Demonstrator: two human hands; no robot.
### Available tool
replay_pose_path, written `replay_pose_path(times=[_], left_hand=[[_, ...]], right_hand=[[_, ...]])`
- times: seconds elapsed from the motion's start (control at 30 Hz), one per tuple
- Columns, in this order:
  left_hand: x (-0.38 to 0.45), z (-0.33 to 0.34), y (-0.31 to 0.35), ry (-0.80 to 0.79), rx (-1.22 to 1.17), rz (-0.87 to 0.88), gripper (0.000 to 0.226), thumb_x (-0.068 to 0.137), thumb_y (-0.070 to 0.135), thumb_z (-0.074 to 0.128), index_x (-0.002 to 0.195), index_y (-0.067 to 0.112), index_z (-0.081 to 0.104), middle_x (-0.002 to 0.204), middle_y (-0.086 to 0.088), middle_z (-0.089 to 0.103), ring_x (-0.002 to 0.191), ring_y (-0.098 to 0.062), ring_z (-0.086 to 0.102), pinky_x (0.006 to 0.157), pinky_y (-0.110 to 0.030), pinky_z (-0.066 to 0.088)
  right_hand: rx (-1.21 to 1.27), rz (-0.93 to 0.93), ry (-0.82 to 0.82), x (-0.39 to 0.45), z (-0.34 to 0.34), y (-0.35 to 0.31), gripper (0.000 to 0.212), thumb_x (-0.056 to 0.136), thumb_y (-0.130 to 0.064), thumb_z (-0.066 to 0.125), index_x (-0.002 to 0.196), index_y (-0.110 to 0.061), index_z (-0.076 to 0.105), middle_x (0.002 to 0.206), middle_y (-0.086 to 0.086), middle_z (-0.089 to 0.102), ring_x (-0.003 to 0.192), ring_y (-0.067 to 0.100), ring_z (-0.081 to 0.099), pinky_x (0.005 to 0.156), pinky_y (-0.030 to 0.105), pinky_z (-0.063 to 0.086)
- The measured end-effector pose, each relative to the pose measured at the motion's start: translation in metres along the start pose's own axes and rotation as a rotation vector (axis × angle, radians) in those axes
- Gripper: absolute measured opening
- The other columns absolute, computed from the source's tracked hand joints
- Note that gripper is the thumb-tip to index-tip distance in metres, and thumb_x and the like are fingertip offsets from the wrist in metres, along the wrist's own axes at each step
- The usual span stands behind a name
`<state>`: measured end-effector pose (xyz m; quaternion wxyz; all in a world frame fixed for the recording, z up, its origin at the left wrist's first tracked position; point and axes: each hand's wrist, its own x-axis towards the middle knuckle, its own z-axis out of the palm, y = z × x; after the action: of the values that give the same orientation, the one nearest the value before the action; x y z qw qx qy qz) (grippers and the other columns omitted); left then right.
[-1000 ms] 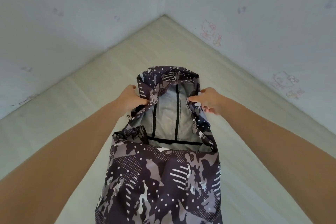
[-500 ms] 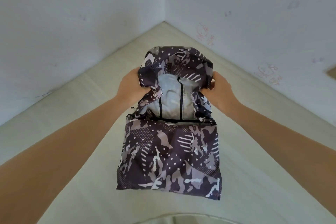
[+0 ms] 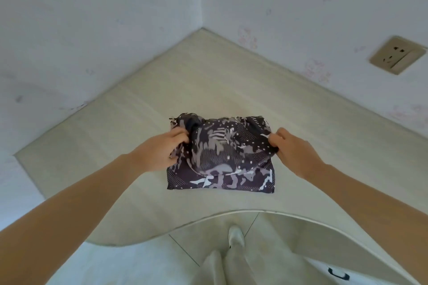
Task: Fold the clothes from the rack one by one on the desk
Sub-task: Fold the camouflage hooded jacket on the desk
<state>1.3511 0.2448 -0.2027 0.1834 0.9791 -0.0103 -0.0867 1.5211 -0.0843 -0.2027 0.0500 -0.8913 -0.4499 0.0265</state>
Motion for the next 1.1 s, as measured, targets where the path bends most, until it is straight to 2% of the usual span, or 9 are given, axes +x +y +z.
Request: replay_pose_path(times=[0.1, 0.2, 0.33, 0.4, 0.53, 0.67, 0.8, 0.97, 1.1], left_hand=[[-0.015, 0.017, 0.0, -0.092, -0.036, -0.101, 0.038, 0.092, 0.012, 0.055, 0.13, 0.014, 0.055, 0.147, 0.013, 0.034, 0.081, 0.007, 0.051, 0.088, -0.022, 0.041], [-0.017, 0.028, 0.015, 0.085, -0.29, -0.277, 0.029, 0.1, 0.02, 0.046, 0.109, 0.006, 0.07, 0.14, 0.007, 0.047, 0.107, -0.007, 0.055, 0.097, -0.021, 0.036], [-0.001, 0.038, 0.04, 0.372, -0.436, -0.496, 0.034, 0.095, 0.034, 0.057, 0.08, 0.007, 0.07, 0.122, 0.002, 0.053, 0.111, -0.011, 0.05, 0.094, -0.021, 0.032], [0.003, 0.044, 0.047, 0.441, -0.506, -0.561, 0.024, 0.087, 0.036, 0.068, 0.091, 0.013, 0.063, 0.122, 0.001, 0.047, 0.119, -0.02, 0.045, 0.097, -0.027, 0.034], [-0.002, 0.052, 0.049, 0.308, -0.53, -0.656, 0.06, 0.075, 0.042, 0.078, 0.123, 0.022, 0.047, 0.133, -0.002, 0.032, 0.126, -0.028, 0.034, 0.107, -0.042, 0.034], [-0.014, 0.064, 0.043, 0.233, -0.475, -0.743, 0.097, 0.069, 0.048, 0.081, 0.144, 0.027, 0.023, 0.145, -0.005, 0.022, 0.134, -0.037, 0.027, 0.11, -0.054, 0.029], [-0.017, 0.073, 0.039, 0.156, -0.743, -0.987, 0.119, 0.063, 0.049, 0.086, 0.15, 0.02, 0.009, 0.151, -0.011, 0.017, 0.136, -0.04, 0.03, 0.11, -0.054, 0.032], [-0.019, 0.079, 0.04, 0.181, -0.923, -1.081, 0.117, 0.057, 0.046, 0.09, 0.145, 0.01, 0.022, 0.145, -0.013, 0.034, 0.126, -0.033, 0.046, 0.103, -0.045, 0.043], [-0.022, 0.083, 0.038, 0.15, -1.084, -1.039, 0.112, 0.022, 0.056, 0.09, 0.119, 0.01, 0.058, 0.107, -0.008, 0.069, 0.093, -0.027, 0.068, 0.087, -0.045, 0.056]], right_hand=[[-0.164, 0.003, -0.111, -0.021, 0.015, 0.002, 0.033, 0.068, -0.008, 0.08, 0.094, -0.015, 0.06, 0.086, 0.005, 0.054, 0.062, 0.022, 0.053, 0.034, 0.026, 0.036], [-0.245, 0.055, -0.18, -0.027, 0.025, -0.005, 0.024, 0.075, -0.009, 0.07, 0.096, -0.014, 0.06, 0.089, 0.004, 0.054, 0.072, 0.022, 0.054, 0.043, 0.03, 0.043], [0.298, 0.599, 0.033, -0.011, 0.012, -0.032, 0.006, 0.091, -0.018, 0.047, 0.09, -0.012, 0.048, 0.094, 0.006, 0.052, 0.076, 0.021, 0.05, 0.06, 0.031, 0.038], [0.628, 0.764, 0.026, 0.004, 0.011, -0.041, 0.017, 0.093, -0.028, 0.046, 0.098, -0.012, 0.045, 0.1, 0.01, 0.056, 0.078, 0.021, 0.053, 0.06, 0.031, 0.038], [0.788, 0.869, -0.14, 0.015, 0.021, -0.055, 0.065, 0.082, -0.063, 0.055, 0.122, -0.016, 0.034, 0.117, 0.01, 0.043, 0.102, 0.029, 0.056, 0.083, 0.044, 0.052], [0.689, 0.947, -0.237, 0.007, 0.039, -0.056, 0.092, 0.074, -0.063, 0.068, 0.138, -0.013, 0.024, 0.13, 0.015, 0.035, 0.119, 0.037, 0.045, 0.102, 0.051, 0.042], [0.819, 1.042, -0.281, -0.002, 0.055, -0.049, 0.107, 0.068, -0.061, 0.075, 0.143, -0.009, 0.019, 0.139, 0.018, 0.035, 0.123, 0.036, 0.045, 0.101, 0.05, 0.043], [1.084, 1.115, -0.215, -0.009, 0.06, -0.05, 0.099, 0.073, -0.046, 0.079, 0.143, -0.005, 0.023, 0.136, 0.014, 0.045, 0.117, 0.03, 0.051, 0.088, 0.037, 0.046], [1.282, 1.137, -0.228, -0.015, 0.064, -0.049, 0.077, 0.068, -0.041, 0.084, 0.124, 0.0, 0.051, 0.108, 0.013, 0.066, 0.092, 0.027, 0.066, 0.081, 0.04, 0.056]])
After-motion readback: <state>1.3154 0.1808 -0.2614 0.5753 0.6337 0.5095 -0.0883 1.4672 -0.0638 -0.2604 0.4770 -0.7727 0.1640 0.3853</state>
